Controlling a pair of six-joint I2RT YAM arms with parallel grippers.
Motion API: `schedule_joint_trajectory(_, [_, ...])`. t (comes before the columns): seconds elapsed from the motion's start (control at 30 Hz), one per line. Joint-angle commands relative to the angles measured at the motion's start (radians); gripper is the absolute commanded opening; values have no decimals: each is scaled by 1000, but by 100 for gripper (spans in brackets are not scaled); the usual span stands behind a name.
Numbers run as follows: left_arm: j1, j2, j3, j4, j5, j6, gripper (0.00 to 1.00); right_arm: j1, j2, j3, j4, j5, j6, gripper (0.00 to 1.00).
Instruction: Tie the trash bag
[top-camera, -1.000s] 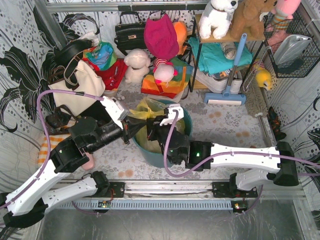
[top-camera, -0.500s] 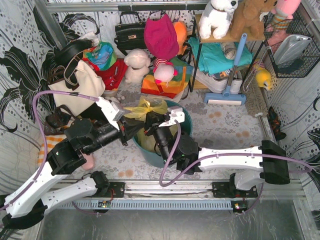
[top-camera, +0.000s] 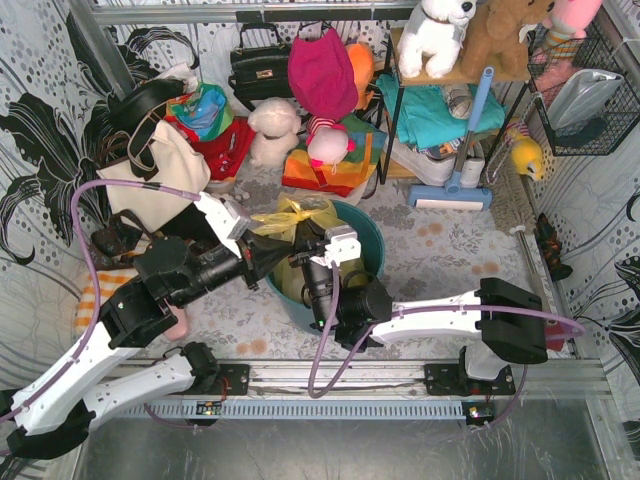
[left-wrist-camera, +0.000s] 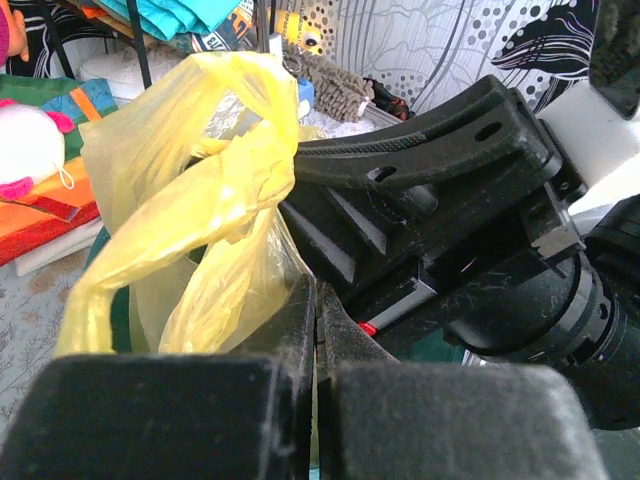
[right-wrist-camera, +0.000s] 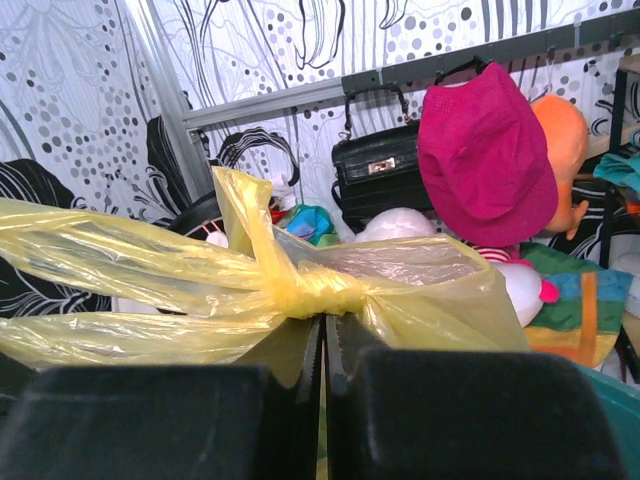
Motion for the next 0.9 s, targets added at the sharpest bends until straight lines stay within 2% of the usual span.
schedule_joint_trajectory(0.0, [-5, 4, -13, 9, 66, -28, 0, -13, 20, 56, 169, -24, -116, 0])
schedule_joint_trajectory(0.07, [-5, -5, -11, 2, 52, -28, 2, -13, 24, 62, 169, -26, -129, 0])
schedule_joint_trajectory(0.17, [-5, -23, 6, -6, 9, -22, 21, -13, 18, 59, 174, -21, -131, 0])
schedule_joint_trajectory(0.27, [-5, -24, 83, -48, -34, 0, 33, -13, 4, 51, 179, -17, -132, 0])
schedule_joint_trajectory(0.33, [-5, -13, 154, -95, -54, 22, 37, -13, -4, 46, 181, -17, -135, 0])
schedule_joint_trajectory(0.53, [-5, 43, 377, -120, -208, 73, 43, -13, -12, 38, 183, -14, -134, 0])
schedule_joint_trajectory(0.63, [-5, 140, 513, -156, -288, 84, 45, -13, -17, 37, 183, -13, -129, 0])
schedule_joint_trajectory(0.77, [-5, 302, 677, -245, -307, 94, 46, -12, -21, 39, 178, -17, -132, 0])
schedule_joint_trajectory(0.87, [18, 401, 772, -287, -253, 95, 46, -12, -28, 41, 167, -15, -133, 0])
